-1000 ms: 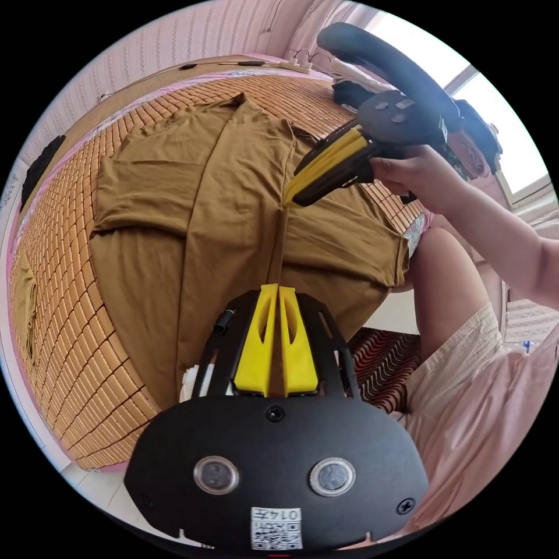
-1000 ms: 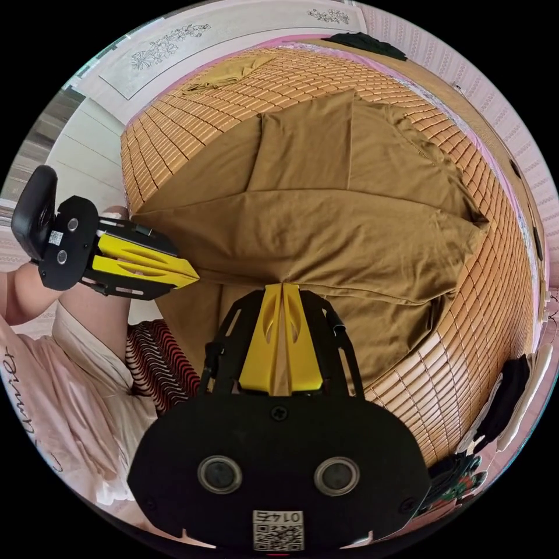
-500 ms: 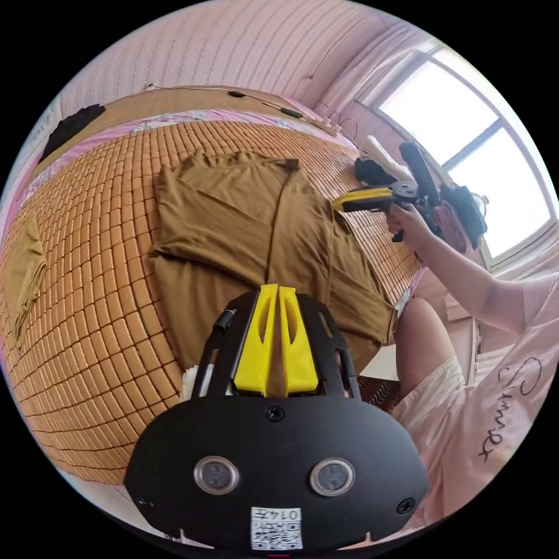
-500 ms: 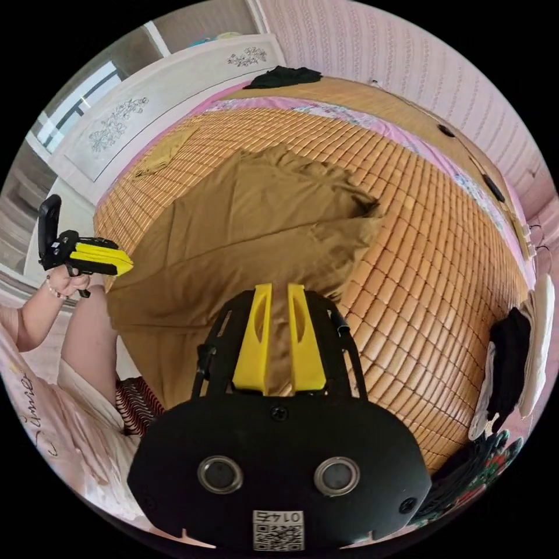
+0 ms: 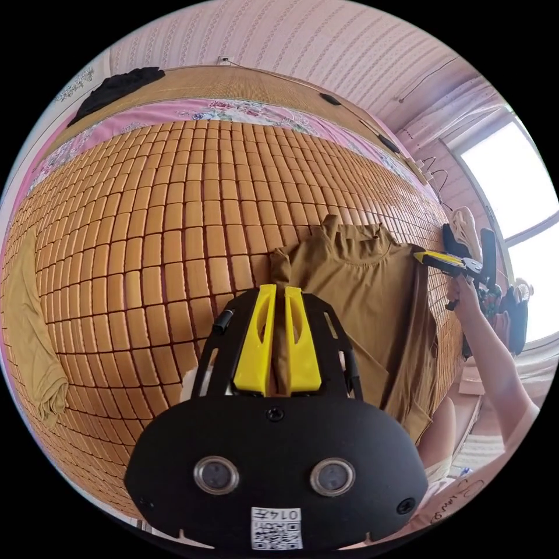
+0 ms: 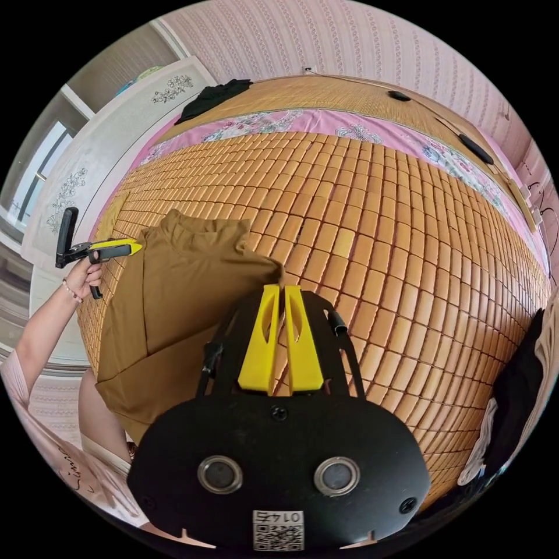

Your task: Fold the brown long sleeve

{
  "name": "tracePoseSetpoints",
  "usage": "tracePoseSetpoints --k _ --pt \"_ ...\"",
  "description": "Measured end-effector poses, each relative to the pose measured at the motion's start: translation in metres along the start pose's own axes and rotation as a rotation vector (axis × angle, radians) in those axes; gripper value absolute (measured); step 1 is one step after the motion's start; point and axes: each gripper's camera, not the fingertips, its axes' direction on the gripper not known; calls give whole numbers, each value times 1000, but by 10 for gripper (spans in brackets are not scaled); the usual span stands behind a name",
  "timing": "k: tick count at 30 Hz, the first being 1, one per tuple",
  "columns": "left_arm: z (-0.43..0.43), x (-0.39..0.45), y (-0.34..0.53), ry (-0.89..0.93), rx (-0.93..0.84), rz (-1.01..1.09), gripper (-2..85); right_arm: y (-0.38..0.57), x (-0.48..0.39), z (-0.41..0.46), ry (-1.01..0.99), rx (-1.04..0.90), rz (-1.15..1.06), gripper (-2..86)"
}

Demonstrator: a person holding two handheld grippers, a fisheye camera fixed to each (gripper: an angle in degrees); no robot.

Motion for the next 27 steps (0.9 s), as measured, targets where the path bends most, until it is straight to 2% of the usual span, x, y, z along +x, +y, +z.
tracePoseSetpoints --k 9,13,18,22,25,27 --pt "-55 -4 -37 33 230 -41 -9 -9 58 -51 -47 184 151 7" --pt "-85 9 -27 37 248 65 -9 13 47 -80 -83 201 67 6" --pt "-132 28 45 33 242 246 -9 85 17 -117 -169 228 -89 7" --pt "-135 36 123 120 177 289 -9 178 -8 -117 -223 151 -123 7" --pt "-97 33 179 136 64 258 -10 234 -15 -67 -210 4 -73 7" --pt "-58 24 206 141 -18 167 -10 258 -16 -31 -217 -78 -21 7"
